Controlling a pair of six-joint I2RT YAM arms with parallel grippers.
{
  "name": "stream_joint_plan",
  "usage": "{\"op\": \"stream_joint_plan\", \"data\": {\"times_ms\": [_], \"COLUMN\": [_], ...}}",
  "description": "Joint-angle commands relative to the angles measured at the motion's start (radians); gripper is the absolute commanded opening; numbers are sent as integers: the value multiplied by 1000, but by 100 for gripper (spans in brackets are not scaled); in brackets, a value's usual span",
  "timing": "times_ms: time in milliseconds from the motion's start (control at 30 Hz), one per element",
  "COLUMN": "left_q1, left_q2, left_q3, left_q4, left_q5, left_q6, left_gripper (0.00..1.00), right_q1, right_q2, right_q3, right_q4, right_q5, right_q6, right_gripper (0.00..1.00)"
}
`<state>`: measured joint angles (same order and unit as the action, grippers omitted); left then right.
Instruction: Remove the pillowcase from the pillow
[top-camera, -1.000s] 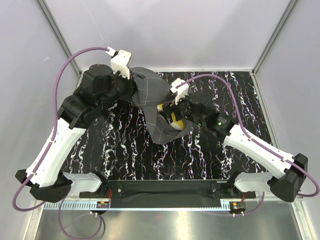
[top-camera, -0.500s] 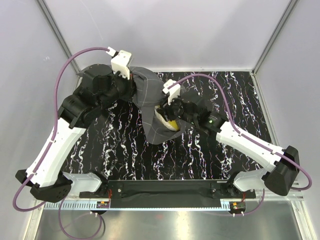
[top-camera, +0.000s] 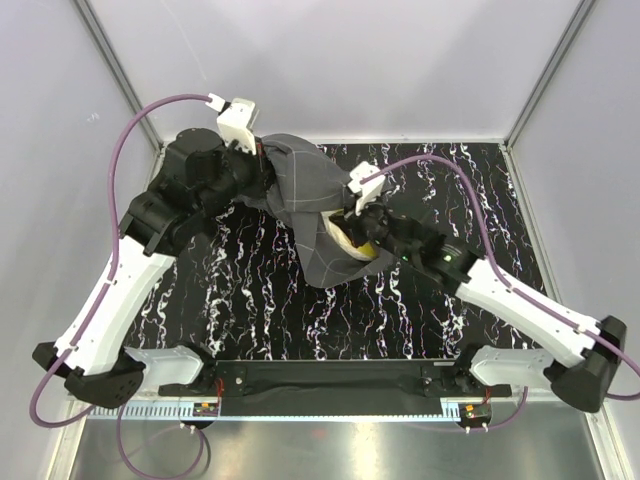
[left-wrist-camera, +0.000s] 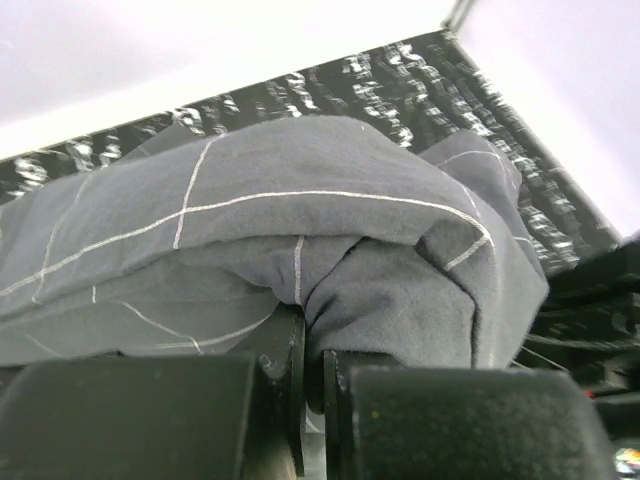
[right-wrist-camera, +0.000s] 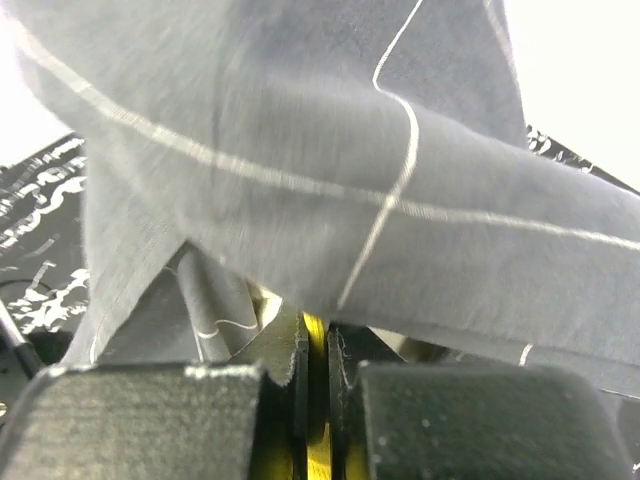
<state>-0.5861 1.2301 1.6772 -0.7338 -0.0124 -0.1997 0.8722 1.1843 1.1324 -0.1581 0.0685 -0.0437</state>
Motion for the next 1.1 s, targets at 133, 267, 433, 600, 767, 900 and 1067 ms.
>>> {"op": "stream_joint_plan", "data": {"times_ms": [133, 267, 433, 600, 767, 900, 1067], "left_q1": [195, 264, 380, 393, 393, 393, 391], "left_q2": [-52, -47, -2, -4, -43, 14, 117], "left_q3": [-20, -22, -28, -88, -129, -140, -31], "left_q4": [231, 234, 246, 286, 318, 333, 323], "left_q5": [47, 69, 146, 34, 15, 46, 104], "left_q6": [-118, -142, -201, -167, -144, -158, -182], "left_gripper": [0, 4, 4, 0, 0, 0, 0], "right_q1": [4, 5, 5, 5, 5, 7, 17], "right_q2": [-184, -224, -278, -307, -298, -272, -224], "right_q3": [-71, -112, -148, -148, -137, -129, -112], "right_q4": [-95, -132, -175, -199, -186, -155, -153], "right_q5": [142, 154, 172, 197, 195, 128, 63], "right_q6": [22, 33, 38, 63, 79, 87, 76], "right_gripper": [0, 0, 0, 0, 0, 0, 0]}}
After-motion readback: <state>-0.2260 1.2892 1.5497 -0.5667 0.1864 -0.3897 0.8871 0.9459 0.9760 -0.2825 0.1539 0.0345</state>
